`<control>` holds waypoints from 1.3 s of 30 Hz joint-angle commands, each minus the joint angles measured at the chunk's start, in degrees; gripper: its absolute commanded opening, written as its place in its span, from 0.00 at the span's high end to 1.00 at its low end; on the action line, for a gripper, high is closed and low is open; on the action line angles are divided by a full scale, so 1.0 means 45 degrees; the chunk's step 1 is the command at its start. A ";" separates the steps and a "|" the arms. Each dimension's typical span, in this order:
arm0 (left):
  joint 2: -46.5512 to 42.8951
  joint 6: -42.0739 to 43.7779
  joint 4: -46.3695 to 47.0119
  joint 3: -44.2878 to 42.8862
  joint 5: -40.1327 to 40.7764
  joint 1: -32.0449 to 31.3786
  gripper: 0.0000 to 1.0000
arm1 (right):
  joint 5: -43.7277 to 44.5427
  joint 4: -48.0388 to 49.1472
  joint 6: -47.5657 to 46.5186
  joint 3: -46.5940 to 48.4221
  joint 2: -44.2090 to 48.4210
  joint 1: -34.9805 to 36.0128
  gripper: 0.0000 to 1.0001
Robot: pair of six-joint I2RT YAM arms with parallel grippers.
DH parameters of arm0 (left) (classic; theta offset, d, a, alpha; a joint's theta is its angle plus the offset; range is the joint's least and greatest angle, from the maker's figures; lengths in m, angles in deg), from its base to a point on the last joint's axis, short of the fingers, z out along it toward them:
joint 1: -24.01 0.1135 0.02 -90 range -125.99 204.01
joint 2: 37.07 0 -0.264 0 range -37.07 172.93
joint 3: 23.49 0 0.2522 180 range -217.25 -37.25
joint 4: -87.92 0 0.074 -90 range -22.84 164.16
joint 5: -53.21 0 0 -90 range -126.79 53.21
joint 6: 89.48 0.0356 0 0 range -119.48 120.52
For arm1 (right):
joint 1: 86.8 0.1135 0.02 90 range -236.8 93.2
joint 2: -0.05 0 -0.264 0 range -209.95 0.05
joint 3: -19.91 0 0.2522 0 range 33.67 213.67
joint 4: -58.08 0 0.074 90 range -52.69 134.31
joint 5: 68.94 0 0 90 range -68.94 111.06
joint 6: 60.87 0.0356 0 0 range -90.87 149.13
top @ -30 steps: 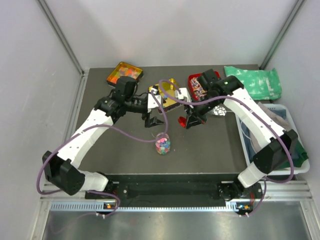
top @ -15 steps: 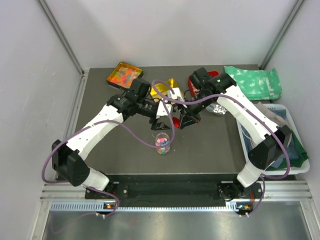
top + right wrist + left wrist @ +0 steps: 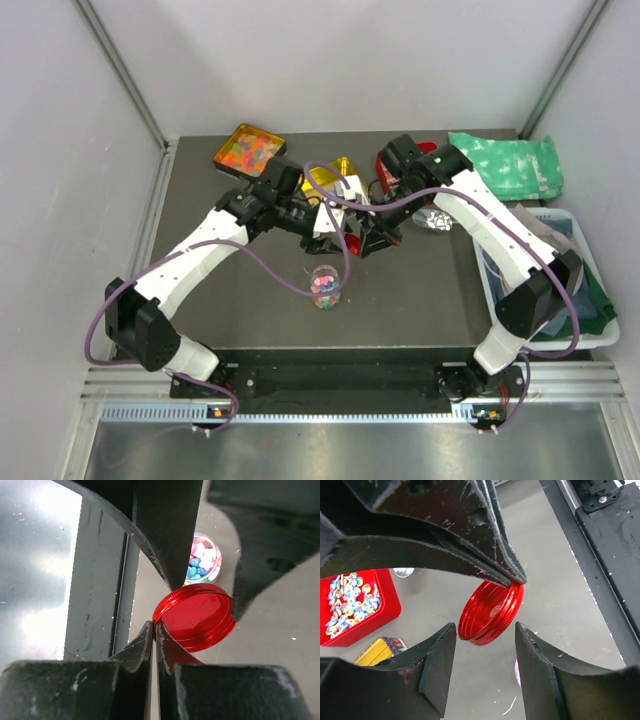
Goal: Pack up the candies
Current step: Pick up the bottle lid at the center of the board.
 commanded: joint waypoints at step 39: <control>-0.0026 -0.1478 0.0901 0.0408 0.0241 -0.0688 0.76 | 0.0037 0.1067 0.1408 -0.1965 0.3003 -0.2466 0.36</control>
